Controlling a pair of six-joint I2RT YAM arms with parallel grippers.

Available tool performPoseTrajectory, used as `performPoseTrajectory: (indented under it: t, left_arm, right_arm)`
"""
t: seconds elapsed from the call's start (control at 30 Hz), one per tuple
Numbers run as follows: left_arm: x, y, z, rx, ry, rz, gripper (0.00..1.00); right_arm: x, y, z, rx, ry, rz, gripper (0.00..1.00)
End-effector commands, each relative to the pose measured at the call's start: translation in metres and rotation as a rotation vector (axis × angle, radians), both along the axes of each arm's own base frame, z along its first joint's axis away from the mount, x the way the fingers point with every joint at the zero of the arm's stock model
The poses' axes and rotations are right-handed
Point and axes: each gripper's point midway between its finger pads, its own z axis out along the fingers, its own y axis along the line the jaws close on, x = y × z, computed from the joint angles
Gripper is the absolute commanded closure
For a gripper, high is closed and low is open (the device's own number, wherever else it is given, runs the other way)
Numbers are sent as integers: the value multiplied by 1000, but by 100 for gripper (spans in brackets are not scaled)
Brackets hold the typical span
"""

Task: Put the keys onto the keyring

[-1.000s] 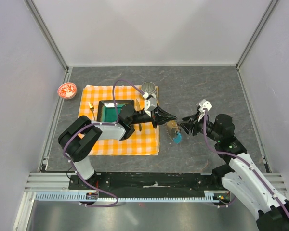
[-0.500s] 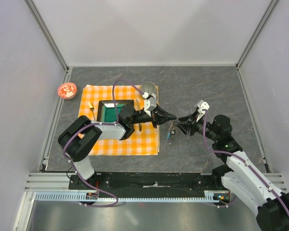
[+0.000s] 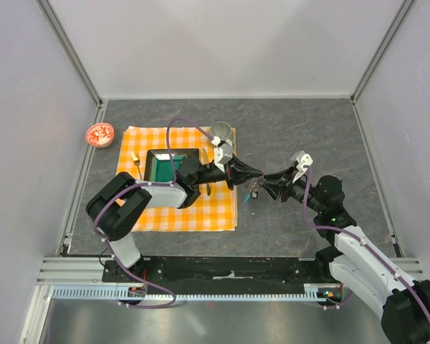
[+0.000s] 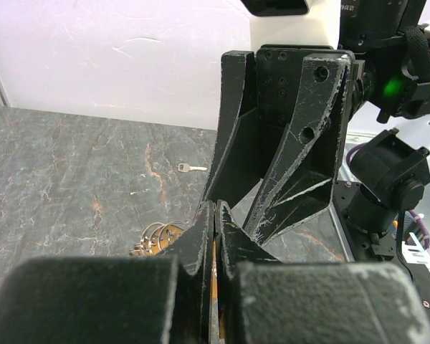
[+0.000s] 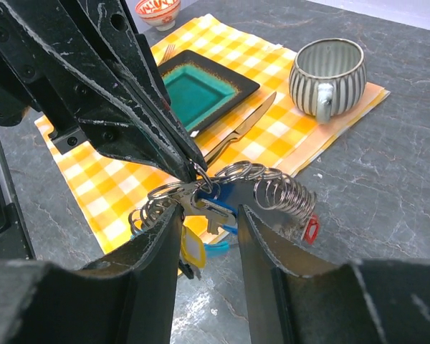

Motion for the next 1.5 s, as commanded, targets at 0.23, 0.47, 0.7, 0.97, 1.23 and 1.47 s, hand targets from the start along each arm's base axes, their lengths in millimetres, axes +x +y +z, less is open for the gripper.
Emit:
performPoseTrajectory:
  t: [0.23,0.47,0.7,0.97,1.23,1.47]
  left_arm:
    - [-20,15,100,-337,-297,41,98]
    - [-19,17,100,-337,-297,59,98]
    - [-27,21,109,-349,-308,37,98]
    - [-32,21,110,-345,-326,10,98]
    - [-21,15,85,-274,-325,10,95]
    - [-5,5,75,-223,-320,32,76]
  right_arm:
    - [-1,9,30,87,-95,3,53]
    - [14,-7,7,33,-40,-137,53]
    - [17,-21,-12,-34,-32,-206,78]
    - [9,-10,-3,-41,-58,-121,100]
    - [13,-26,17,-114,-68,-199,100]
    - [15,-45,62,-142,-124,-293,100]
